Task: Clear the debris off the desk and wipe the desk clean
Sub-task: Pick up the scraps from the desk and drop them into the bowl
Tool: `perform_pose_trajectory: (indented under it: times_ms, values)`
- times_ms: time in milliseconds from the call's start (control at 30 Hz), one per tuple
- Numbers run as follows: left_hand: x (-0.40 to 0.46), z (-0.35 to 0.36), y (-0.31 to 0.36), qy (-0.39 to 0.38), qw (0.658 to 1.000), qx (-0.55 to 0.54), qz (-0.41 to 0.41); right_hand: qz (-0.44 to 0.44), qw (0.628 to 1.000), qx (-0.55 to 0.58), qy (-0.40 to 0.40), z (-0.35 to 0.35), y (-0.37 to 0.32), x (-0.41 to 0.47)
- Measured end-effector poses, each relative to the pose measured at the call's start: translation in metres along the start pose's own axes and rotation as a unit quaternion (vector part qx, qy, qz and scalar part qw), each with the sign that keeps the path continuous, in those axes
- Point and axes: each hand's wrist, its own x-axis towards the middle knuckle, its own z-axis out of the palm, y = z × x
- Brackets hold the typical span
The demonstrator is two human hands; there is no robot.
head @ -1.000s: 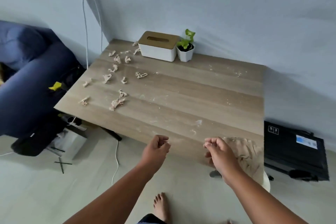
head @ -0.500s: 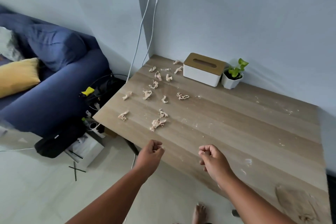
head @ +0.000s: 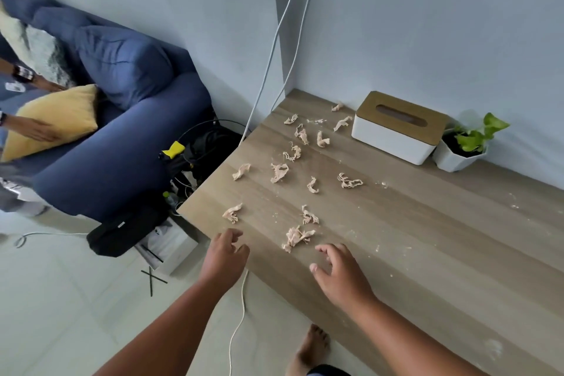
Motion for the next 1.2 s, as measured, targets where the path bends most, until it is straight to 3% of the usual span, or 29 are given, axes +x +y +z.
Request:
perform_pose_trajectory:
  times_ms: [200, 400, 667, 800, 1000, 1200]
  values:
    - [0.046, -0.013, -0.014, 0.016, 0.997, 0.071, -0.019, -0.118, 0.988, -0.085, 0.052, 0.013, -0.016, 0.034]
    - [0.073, -0.016, -0.005, 0.000, 0.987, 0.158, -0.015, -0.166, 0.963, -0.204, 0.060, 0.025, -0.030, 0.059]
    - [0.090, -0.010, 0.002, -0.006, 0.971, 0.219, 0.101, -0.245, 0.933, -0.258, 0.045, 0.033, -0.028, 0.076]
    - [0.097, -0.012, 0.005, -0.034, 0.966, 0.229, 0.119, -0.240, 0.939, -0.245, 0.013, 0.024, -0.026, 0.078]
    - [0.107, -0.018, 0.025, -0.081, 0.970, 0.215, 0.078, -0.158, 0.981, -0.108, 0.029, 0.004, -0.031, 0.081]
    - [0.112, -0.027, 0.046, -0.059, 0.976, 0.170, 0.125, -0.108, 0.992, -0.039, 0.051, -0.015, -0.027, 0.092]
